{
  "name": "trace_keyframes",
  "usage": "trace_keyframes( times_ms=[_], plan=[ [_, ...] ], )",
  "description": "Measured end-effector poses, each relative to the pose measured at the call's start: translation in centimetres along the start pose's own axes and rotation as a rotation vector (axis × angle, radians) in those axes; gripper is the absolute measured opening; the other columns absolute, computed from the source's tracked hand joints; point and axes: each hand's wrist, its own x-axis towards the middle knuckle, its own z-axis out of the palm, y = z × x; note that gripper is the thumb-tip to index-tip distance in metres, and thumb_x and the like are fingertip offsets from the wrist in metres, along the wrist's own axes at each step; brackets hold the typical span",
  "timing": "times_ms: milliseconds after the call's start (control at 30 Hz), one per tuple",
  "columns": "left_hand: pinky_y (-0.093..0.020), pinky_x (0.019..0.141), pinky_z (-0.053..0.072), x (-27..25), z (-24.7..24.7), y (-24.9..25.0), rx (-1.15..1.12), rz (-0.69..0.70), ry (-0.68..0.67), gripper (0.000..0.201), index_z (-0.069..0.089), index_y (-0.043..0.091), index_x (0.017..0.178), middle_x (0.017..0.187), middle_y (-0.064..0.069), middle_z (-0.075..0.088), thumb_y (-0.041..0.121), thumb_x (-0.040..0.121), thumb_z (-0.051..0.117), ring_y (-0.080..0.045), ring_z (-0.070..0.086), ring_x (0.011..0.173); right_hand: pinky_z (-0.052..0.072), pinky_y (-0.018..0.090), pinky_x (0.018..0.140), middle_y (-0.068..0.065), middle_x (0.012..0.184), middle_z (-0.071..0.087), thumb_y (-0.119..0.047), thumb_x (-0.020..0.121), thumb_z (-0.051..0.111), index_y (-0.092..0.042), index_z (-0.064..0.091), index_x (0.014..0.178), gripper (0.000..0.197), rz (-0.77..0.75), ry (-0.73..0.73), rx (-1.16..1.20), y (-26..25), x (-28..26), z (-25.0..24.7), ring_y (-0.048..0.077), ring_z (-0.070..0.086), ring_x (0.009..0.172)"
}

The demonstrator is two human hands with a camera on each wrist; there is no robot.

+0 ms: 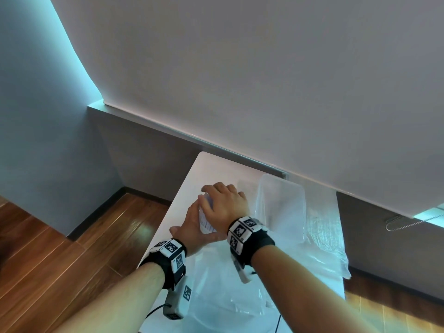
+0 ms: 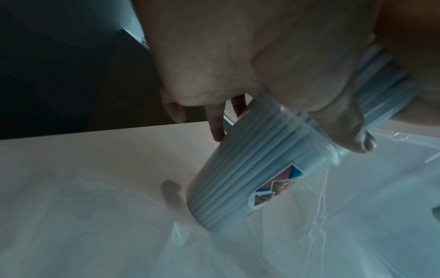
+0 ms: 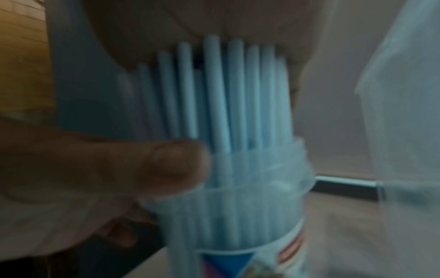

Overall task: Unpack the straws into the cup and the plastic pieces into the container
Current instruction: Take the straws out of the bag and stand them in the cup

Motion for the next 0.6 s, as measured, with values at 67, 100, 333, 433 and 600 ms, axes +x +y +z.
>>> trace_keyframes(
  times_ms=[67, 100, 333, 433, 600],
  plan=[
    [-0.025, 0.096, 0.018, 0.1, 0.1, 0.0, -0.003, -0.018, 0.002, 0.109, 0.009, 0.025, 0.152, 0.153, 0.011, 0.027, 0.041, 0.073, 0.082, -0.003, 0.036, 0.125, 0.041, 0.044, 0.086, -0.004, 0.113, 0.062, -0.050, 0.094, 0.026, -0.027, 0.059, 0.111, 0.044, 0.174, 0.091, 0.018, -0.9, 0.0, 0.4, 0.024, 0.054, 0.104],
    [-0.025, 0.096, 0.018, 0.2, 0.1, -0.1, 0.011, -0.029, -0.001, 0.109, 0.007, 0.025, 0.152, 0.155, 0.010, 0.026, 0.040, 0.074, 0.082, -0.006, 0.037, 0.130, 0.040, 0.045, 0.086, -0.003, 0.113, 0.061, -0.050, 0.094, 0.026, -0.026, 0.059, 0.111, 0.045, 0.236, 0.087, 0.028, -1.2, 0.2, 0.3, 0.025, 0.054, 0.103],
    [-0.041, 0.103, 0.024, 0.0, 0.0, -0.3, 0.092, -0.029, -0.001, 0.112, 0.010, 0.036, 0.147, 0.153, 0.013, 0.026, 0.063, 0.063, 0.078, -0.016, 0.037, 0.136, 0.026, 0.056, 0.105, -0.011, 0.148, 0.037, -0.054, 0.095, 0.029, -0.040, 0.044, 0.132, 0.042, -0.052, -0.030, 0.080, 0.5, 0.8, -1.2, 0.020, 0.028, 0.137],
    [-0.036, 0.094, 0.023, 0.3, 0.1, -0.5, 0.096, -0.004, 0.023, 0.101, 0.021, 0.034, 0.140, 0.141, 0.014, 0.037, 0.056, 0.064, 0.082, -0.012, 0.043, 0.124, 0.038, 0.045, 0.095, -0.010, 0.132, 0.053, -0.050, 0.097, 0.027, -0.038, 0.052, 0.123, 0.039, -0.212, -0.043, -0.049, 1.1, -0.5, -0.5, 0.019, 0.046, 0.121],
    [-0.052, 0.110, 0.020, 0.5, -0.4, 0.3, 0.213, 0.008, -0.033, 0.113, 0.013, 0.032, 0.147, 0.147, 0.015, 0.029, 0.071, 0.058, 0.072, -0.007, 0.034, 0.130, 0.042, 0.044, 0.084, -0.002, 0.116, 0.058, -0.044, 0.096, 0.026, -0.029, 0.053, 0.114, 0.036, 0.036, 0.054, -0.065, -0.1, -0.5, 0.2, 0.025, 0.049, 0.107]
  ],
)
